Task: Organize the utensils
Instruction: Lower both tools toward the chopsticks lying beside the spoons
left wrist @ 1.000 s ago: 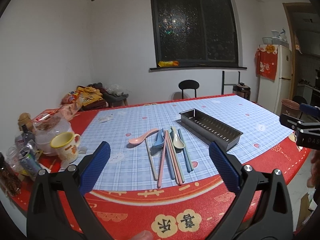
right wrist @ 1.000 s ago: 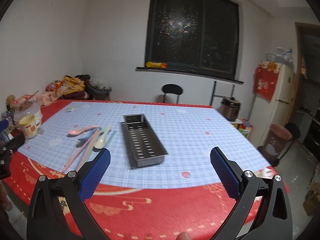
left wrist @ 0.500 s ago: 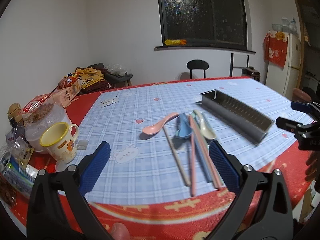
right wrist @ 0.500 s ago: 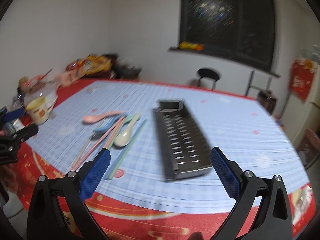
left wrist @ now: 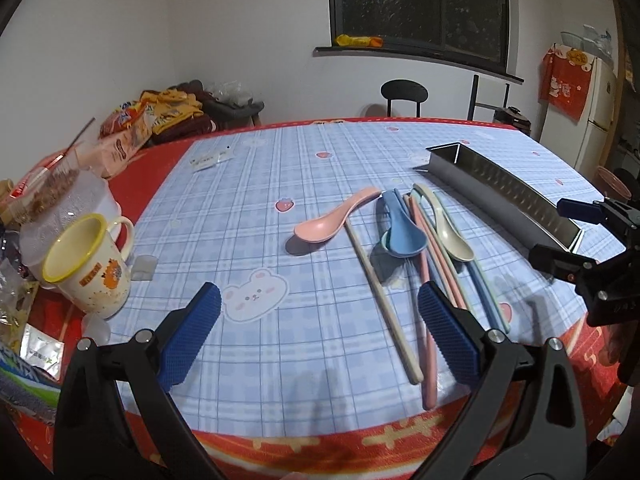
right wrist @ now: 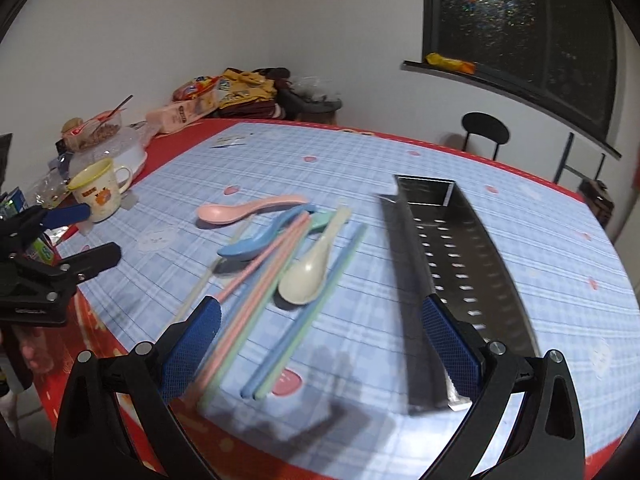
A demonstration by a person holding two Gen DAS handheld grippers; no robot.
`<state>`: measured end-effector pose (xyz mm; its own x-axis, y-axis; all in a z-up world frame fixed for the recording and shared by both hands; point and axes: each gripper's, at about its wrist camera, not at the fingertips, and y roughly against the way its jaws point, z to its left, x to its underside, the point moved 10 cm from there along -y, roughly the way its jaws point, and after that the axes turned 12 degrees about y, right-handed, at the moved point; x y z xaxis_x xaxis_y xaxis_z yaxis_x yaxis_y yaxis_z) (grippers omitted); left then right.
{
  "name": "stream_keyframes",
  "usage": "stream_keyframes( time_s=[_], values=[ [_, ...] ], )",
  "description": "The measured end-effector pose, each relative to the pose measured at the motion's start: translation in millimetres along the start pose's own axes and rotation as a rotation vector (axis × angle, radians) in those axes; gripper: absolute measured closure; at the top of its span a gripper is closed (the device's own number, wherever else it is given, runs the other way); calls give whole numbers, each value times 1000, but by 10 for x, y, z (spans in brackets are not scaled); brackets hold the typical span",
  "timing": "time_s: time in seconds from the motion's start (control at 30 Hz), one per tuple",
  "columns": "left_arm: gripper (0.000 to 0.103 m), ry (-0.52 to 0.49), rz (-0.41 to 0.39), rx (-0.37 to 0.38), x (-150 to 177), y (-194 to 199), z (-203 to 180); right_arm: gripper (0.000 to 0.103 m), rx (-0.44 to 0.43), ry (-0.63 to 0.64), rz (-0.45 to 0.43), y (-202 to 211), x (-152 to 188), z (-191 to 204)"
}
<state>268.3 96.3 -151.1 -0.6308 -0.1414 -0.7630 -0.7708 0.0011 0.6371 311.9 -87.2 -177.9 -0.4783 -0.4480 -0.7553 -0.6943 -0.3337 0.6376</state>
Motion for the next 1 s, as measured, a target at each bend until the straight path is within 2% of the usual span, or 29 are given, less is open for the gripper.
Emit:
stream_keyframes(
  time_s=[0.13, 0.27, 0.5, 0.57, 0.63, 0.77, 0.87, 0.93, 1.0],
  values=[
    [6, 16, 17, 6, -58, -118, 41, 7, -39, -22, 1, -118, -55, 16],
    [6, 10, 17, 38, -92, -157, -15, 20, -56, -33, 12, -192, -41, 15],
    [8, -16, 34, 69, -31, -288, -149, 37, -90, -66, 65, -393, 107, 49],
    [13, -9, 48, 81, -17, -347, -171, 39, -94, -70, 67, -421, 101, 49],
    [25, -5, 66, 102, -1, -388, -189, 42, -109, -86, 60, -444, 66, 36],
    [33, 4, 72, 112, -31, -452, -182, 48, -100, -102, 55, -484, -4, -33],
    [38, 18, 75, 122, -63, -493, -155, 56, -77, -118, 68, -548, 4, -129],
    [45, 26, 87, 128, -55, -529, -152, 57, -60, -125, 88, -587, 46, -167],
    [47, 29, 97, 136, -30, -544, -164, 57, -51, -116, 100, -591, 86, -161]
  ],
)
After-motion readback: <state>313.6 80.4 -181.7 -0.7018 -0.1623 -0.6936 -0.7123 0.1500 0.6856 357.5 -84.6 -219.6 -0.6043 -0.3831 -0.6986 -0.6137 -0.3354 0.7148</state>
